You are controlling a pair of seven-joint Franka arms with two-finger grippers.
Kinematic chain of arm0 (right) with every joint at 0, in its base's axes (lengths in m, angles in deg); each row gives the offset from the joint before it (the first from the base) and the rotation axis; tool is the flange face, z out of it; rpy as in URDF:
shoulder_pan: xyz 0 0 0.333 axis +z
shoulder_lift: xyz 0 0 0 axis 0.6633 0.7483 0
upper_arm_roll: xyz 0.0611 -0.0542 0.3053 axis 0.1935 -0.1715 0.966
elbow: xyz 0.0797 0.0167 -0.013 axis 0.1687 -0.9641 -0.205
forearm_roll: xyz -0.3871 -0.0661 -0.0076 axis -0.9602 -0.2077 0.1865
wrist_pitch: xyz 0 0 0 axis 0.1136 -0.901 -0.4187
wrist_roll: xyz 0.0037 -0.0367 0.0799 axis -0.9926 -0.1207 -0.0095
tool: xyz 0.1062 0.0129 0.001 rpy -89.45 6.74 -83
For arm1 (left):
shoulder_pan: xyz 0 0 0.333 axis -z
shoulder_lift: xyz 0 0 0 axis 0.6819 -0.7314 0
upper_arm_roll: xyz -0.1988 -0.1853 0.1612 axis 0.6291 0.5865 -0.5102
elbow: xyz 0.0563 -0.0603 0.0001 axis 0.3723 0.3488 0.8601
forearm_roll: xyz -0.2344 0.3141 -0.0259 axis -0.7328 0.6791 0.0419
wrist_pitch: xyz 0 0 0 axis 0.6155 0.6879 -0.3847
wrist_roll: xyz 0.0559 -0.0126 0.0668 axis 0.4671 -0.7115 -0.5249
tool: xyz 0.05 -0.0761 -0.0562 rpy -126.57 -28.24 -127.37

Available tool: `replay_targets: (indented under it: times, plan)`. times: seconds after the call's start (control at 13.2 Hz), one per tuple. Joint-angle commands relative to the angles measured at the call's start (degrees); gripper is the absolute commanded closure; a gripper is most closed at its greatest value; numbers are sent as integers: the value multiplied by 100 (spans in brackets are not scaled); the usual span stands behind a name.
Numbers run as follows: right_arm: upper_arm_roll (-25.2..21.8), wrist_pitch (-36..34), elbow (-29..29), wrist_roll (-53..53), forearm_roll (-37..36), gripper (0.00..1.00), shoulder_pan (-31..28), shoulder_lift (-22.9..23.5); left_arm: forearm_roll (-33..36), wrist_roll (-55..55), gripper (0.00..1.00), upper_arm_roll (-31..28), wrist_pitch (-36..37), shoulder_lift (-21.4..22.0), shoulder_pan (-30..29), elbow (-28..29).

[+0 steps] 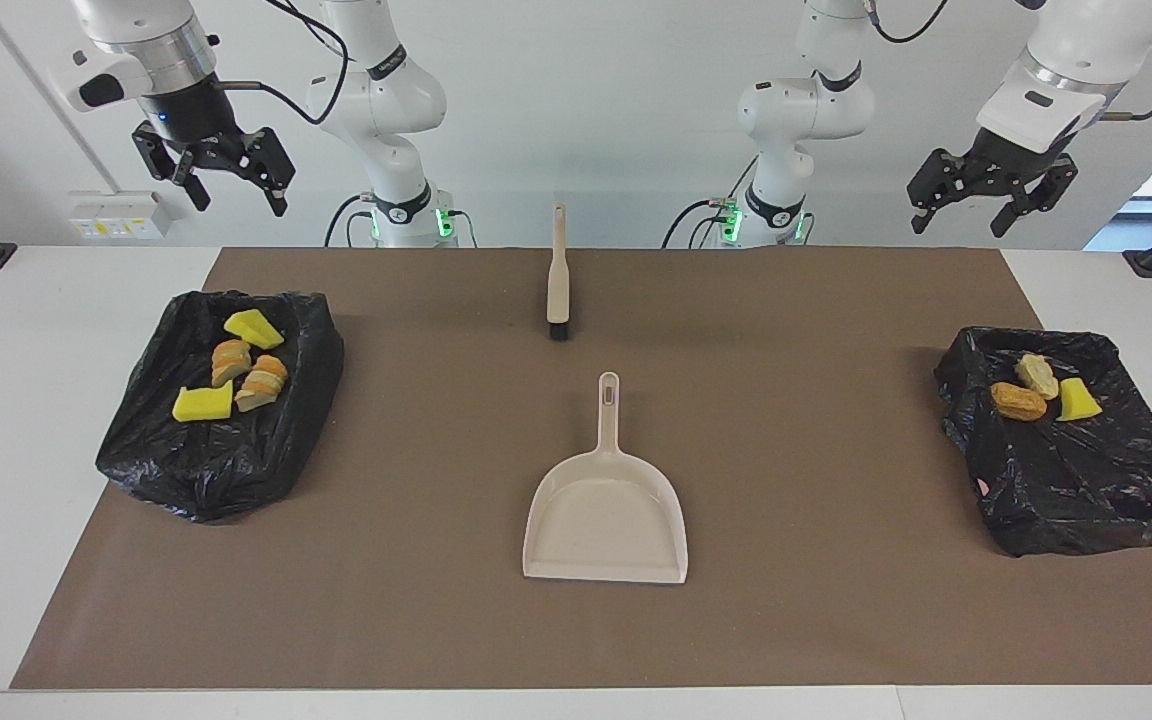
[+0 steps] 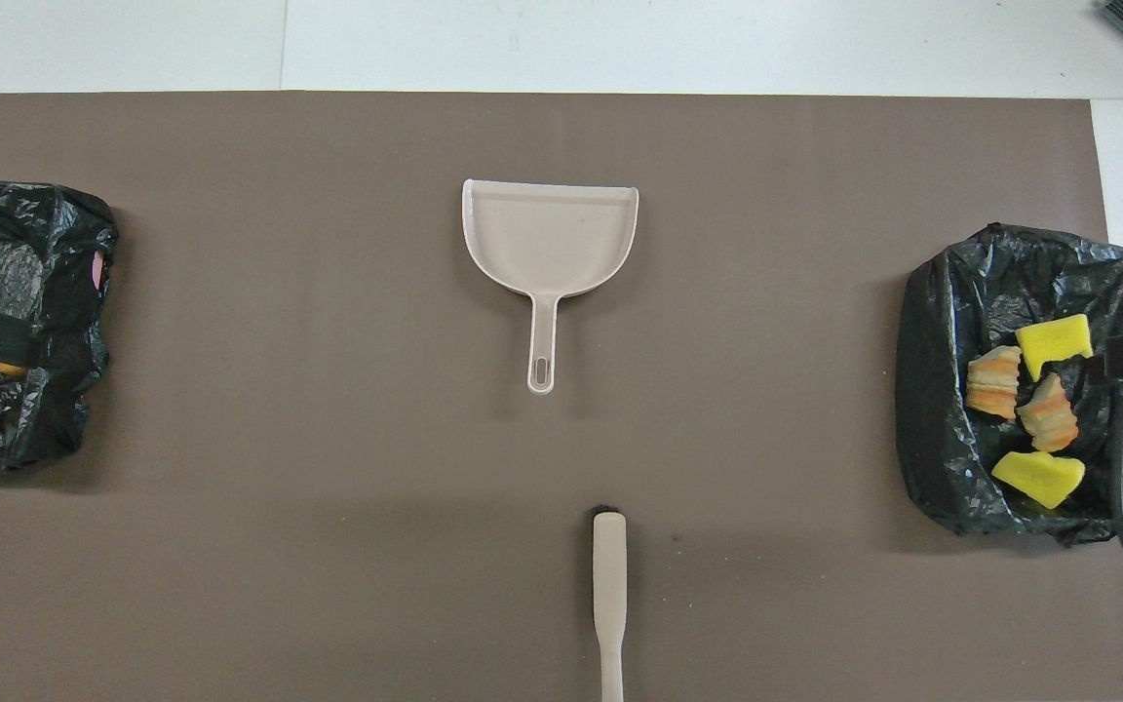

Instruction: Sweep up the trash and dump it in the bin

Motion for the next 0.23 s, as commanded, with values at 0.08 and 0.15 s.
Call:
replay_targets:
  times: [0.08,0.15]
  plan:
    - [-7,5,-9,129,107,0,-39,-42,-72,75,0,-36,-149,176,-18,239]
    - [-7,5,-9,129,107,0,-39,-42,-72,67,0,-36,-149,176,-10,239]
